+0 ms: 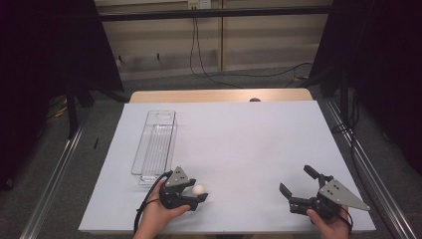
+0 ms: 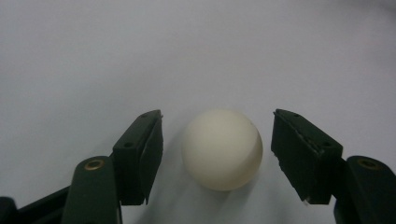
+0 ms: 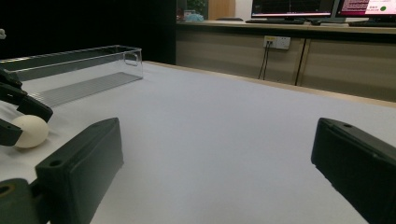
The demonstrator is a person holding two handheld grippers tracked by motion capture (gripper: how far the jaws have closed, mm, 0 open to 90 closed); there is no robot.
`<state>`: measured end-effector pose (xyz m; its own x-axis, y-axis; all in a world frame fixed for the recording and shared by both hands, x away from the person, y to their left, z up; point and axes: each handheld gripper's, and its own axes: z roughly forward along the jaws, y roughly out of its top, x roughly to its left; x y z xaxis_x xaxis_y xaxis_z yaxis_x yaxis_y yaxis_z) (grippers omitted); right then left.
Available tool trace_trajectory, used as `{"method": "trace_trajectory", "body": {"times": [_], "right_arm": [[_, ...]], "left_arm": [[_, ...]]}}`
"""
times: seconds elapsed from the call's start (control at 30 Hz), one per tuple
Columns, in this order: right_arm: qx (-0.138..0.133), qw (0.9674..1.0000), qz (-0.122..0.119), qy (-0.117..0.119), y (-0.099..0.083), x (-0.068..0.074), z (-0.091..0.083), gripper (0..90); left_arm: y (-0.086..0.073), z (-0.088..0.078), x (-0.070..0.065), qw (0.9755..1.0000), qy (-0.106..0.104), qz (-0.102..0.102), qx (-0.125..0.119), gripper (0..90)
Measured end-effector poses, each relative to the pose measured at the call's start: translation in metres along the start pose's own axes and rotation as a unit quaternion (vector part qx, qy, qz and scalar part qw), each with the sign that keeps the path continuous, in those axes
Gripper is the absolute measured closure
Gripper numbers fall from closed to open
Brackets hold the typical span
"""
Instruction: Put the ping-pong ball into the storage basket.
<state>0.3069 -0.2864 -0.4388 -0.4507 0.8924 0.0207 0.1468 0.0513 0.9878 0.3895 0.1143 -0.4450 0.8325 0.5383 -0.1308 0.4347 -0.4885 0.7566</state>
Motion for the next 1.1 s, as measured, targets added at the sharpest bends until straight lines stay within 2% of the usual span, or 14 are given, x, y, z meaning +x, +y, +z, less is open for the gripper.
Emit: {"method": "trace_trajectory", "body": {"times": [0.47,0.53,0.67,0.87,1.1], "right_arm": [[0.000,1.0000,0.001,0.000,0.0001,0.0001,-0.0004,1.8],[0.001,1.0000,0.001,0.000,0.0001,0.0001,-0.0004,1.7],[-0.002,1.0000,0.002,0.000,0.0002,0.0000,-0.0002,1.7],[-0.003,1.0000,0.001,-0.001,0.0002,-0.0002,-0.0003,1.8],[-0.002,1.0000,0.002,0.000,0.0001,-0.0002,-0.0003,1.8]], "left_arm": [[-0.0006,0.0008,0.0002,0.9999,0.003,0.003,0.011,39.1],[-0.0013,0.0020,0.0000,1.0000,0.004,0.002,0.006,39.7],[-0.0015,0.0014,-0.0002,0.9999,0.004,-0.001,0.014,40.3],[-0.0016,0.0025,0.0000,0.9999,-0.002,-0.002,0.013,41.1],[-0.0020,0.0029,0.0003,0.9999,0.001,-0.002,0.014,42.9]]}}
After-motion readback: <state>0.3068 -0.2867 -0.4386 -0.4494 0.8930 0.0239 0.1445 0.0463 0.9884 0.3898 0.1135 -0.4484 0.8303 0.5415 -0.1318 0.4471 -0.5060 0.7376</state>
